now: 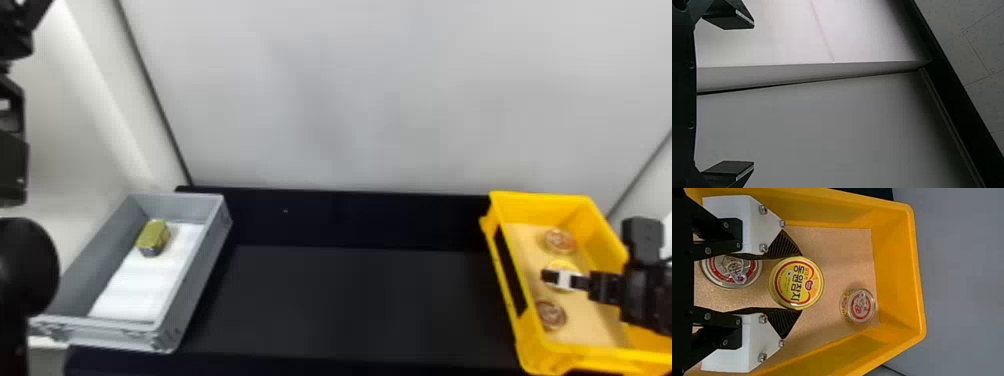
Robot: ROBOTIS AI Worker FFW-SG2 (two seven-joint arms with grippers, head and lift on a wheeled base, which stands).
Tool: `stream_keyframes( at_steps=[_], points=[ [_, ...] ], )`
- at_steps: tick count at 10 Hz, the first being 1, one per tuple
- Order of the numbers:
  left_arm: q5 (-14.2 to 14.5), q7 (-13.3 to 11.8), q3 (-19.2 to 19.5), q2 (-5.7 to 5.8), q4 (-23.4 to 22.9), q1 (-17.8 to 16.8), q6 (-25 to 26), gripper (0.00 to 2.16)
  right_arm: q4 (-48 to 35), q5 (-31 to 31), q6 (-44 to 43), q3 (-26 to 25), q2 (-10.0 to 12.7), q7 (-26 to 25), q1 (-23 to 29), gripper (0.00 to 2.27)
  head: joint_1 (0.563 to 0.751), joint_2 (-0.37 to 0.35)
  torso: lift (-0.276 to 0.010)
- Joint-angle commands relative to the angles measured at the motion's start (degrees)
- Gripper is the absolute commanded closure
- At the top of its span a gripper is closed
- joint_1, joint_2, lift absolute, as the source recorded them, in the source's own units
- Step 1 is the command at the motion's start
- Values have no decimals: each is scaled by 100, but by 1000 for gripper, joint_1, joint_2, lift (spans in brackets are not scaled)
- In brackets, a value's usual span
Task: Pick up the round yellow can and place it in the yellow rectangular box
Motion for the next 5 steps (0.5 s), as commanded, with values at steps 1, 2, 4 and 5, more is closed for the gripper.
stream_keyframes(
  at_steps=[1, 2, 4, 5],
  points=[
    [1, 0, 3, 7, 0, 6, -7, 35, 38, -8, -58, 1, 12, -2, 14, 707, 694, 54, -3],
    [-8, 0, 3, -2, 0, 6, -7, 36, 38, -8, -67, 1, 12, -2, 23, 704, 694, 54, -3],
    [1, 0, -6, 7, 0, 6, -15, 35, 38, -52, -111, -16, 12, 7, 41, 507, 694, 54, -3],
    [1, 0, 3, -2, 0, 6, -15, 35, 29, -52, -137, -16, 21, -10, 76, 453, 694, 54, -3]
  ],
)
